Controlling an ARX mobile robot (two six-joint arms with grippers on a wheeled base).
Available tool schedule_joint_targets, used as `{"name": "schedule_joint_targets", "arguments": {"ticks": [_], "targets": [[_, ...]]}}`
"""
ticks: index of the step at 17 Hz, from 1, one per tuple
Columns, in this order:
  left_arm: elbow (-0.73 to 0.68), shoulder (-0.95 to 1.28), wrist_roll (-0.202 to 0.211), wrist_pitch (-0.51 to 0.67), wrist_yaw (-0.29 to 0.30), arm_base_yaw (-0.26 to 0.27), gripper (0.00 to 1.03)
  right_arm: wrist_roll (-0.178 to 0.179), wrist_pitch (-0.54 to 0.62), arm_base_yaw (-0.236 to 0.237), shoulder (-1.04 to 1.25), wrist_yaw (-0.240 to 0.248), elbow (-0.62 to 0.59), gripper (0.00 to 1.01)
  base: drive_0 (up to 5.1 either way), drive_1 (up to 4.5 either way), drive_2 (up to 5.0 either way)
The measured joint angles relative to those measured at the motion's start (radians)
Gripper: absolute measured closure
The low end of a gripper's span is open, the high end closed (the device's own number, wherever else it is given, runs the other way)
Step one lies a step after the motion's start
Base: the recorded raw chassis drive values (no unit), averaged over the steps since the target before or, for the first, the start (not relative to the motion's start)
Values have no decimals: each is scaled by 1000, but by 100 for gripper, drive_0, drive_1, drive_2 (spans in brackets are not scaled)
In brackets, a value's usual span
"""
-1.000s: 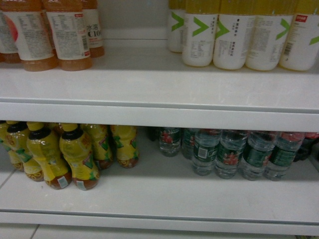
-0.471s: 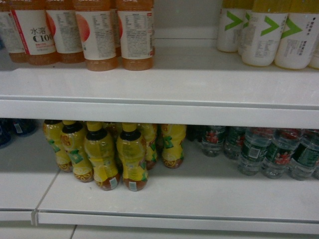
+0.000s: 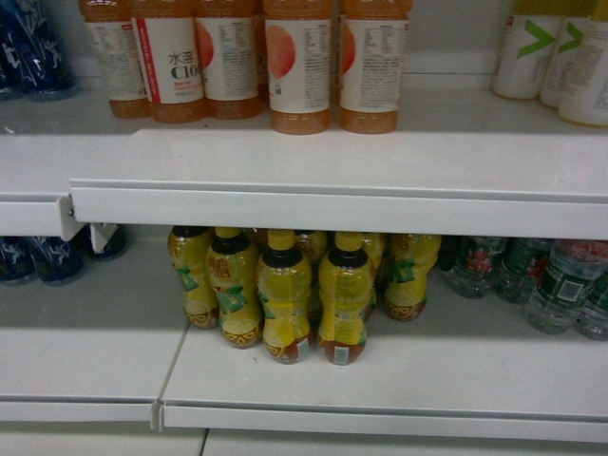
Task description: Move water from second to third shelf
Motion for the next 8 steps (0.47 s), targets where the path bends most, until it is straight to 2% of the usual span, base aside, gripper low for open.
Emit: {"name": "schedule_joint_targets", "arguments": {"ticks": [8], "targets": [[0,0,0,0,0,0,5,0,0,0,0,2,0,59,-452,214,214]]}}
